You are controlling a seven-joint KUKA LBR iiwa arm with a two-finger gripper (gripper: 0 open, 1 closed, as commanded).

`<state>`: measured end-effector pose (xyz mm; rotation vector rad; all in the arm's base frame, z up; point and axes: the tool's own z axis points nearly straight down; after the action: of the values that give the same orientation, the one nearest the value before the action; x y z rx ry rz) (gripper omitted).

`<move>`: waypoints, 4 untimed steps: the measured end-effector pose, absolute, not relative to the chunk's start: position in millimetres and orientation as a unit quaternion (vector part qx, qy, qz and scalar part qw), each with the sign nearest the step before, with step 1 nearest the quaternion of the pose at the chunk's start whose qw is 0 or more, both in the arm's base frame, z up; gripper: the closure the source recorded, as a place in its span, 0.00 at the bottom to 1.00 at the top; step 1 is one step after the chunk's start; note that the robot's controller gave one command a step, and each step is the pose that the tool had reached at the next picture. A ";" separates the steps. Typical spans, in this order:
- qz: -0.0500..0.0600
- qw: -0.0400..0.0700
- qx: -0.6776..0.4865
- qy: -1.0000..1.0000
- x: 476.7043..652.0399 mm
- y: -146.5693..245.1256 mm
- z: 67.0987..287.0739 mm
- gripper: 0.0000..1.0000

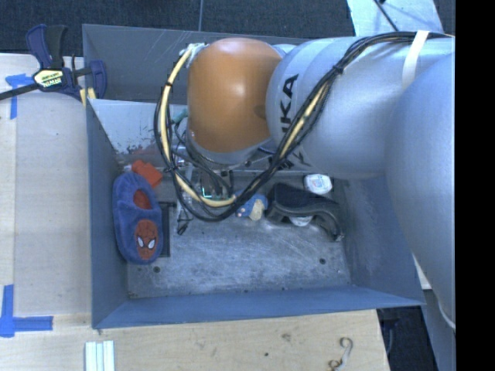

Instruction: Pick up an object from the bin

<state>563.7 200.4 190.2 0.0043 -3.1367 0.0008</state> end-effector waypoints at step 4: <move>-0.001 -0.003 -0.072 -0.997 583.7 232.5 167.6 1.00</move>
Offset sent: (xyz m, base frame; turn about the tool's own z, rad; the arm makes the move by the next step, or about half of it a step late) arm -0.0045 0.0388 -0.1143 0.1626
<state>583.7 232.5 167.6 -0.2277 -3.1389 -0.0017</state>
